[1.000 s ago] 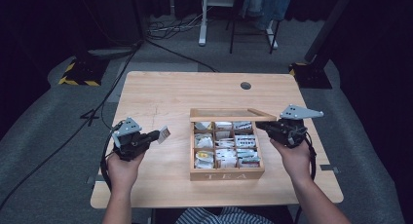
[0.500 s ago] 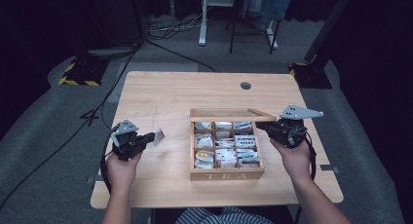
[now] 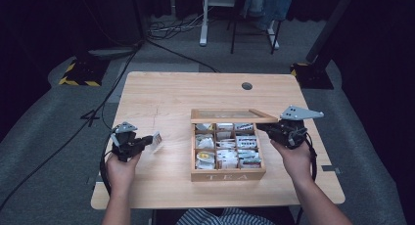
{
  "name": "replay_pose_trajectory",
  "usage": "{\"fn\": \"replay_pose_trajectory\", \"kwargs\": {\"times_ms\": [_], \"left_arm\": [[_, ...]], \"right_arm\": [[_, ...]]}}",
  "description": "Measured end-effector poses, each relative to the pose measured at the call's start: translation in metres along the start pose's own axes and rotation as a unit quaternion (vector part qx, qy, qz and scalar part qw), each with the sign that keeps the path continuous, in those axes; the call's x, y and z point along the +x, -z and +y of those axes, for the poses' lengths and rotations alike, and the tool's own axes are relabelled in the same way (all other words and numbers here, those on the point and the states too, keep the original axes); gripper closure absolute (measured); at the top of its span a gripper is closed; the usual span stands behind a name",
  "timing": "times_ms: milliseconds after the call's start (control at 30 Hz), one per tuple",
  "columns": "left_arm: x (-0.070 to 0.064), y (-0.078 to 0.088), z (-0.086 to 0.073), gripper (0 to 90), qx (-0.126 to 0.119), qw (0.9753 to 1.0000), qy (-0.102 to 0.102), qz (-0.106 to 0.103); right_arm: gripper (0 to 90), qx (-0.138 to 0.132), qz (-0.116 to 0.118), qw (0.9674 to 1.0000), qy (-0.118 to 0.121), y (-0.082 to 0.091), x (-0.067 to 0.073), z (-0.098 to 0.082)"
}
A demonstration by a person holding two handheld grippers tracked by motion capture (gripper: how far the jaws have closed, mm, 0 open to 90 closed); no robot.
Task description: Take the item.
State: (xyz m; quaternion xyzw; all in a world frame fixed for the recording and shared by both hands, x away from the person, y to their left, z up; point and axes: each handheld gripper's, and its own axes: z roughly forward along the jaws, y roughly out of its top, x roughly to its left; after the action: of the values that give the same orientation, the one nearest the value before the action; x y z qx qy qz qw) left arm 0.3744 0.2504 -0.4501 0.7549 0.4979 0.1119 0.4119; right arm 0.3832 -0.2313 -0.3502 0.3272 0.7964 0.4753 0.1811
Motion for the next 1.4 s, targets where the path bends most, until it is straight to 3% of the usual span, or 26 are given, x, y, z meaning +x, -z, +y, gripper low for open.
{"fn": "replay_pose_trajectory", "kwargs": {"times_ms": [333,400,467,567,767,900,1033,1200,1400], "left_arm": [[0.005,-0.005,-0.002,87.9,0.01,0.9997,0.016,0.013],[0.007,-0.005,-0.002,81.1,0.011,0.9995,0.019,0.021],[0.009,-0.006,-0.002,66.2,0.023,0.9992,0.022,0.026],[0.01,-0.006,-0.002,53.2,0.027,0.9979,0.025,0.053],[0.013,-0.001,-0.003,46.2,0.024,0.9961,0.029,0.08],[0.013,0.005,-0.003,45.6,0.015,0.9968,0.028,0.073],[0.006,0.012,0.0,45.7,0.003,0.9986,0.027,0.045],[-0.015,0.024,0.003,45.7,0.003,0.9992,-0.013,0.038],[-0.037,0.03,-0.008,45.7,0.014,0.9984,-0.05,0.022]], "right_arm": [[85.6,0.001,-0.001,1.0,0.0,0.0,0.0,0.0],[85.6,0.0,-0.001,1.0,0.0,0.0,0.0,0.0],[85.6,0.0,0.0,1.0,0.001,0.001,0.001,0.0],[85.4,0.0,0.0,1.0,0.001,0.001,0.001,0.0],[85.2,-0.001,0.0,1.0,0.002,0.001,0.001,0.0],[85.2,0.0,0.001,1.0,0.002,0.001,0.0,0.0],[84.8,0.0,0.003,1.0,0.001,0.001,0.0,0.001],[84.5,0.002,0.003,1.0,0.001,0.001,0.0,0.001],[84.4,0.003,0.004,1.0,0.0,0.001,0.0,0.002]]}}
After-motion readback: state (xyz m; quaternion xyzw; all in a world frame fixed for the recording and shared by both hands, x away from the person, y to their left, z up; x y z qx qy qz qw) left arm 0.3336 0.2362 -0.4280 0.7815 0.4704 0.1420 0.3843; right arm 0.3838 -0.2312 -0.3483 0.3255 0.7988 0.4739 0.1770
